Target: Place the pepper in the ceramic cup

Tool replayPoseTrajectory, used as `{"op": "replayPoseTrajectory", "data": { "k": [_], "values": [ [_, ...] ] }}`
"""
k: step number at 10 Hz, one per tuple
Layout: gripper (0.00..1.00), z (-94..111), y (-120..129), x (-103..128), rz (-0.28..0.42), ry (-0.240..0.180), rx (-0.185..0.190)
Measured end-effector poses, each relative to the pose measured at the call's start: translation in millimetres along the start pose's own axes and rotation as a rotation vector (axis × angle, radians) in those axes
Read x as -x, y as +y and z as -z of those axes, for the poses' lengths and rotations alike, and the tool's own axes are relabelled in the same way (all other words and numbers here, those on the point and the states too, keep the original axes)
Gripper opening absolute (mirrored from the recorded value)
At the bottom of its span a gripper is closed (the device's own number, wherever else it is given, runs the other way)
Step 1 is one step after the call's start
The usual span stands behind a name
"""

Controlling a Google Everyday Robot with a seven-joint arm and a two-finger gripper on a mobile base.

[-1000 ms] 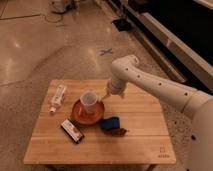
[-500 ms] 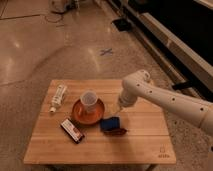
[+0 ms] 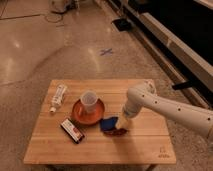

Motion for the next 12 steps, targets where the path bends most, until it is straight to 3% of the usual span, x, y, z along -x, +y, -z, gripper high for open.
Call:
{"op": "replayPoseTrajectory", "data": {
  "k": [4, 9, 12],
  "values": [
    [0.8, -13, -20, 20, 0.125, -0.022, 0.067],
    [0.79, -32, -34, 9, 0.145, -0.003, 0.106],
    [0.52, -39, -35, 14, 0.146, -0.032, 0.124]
  ]
}}
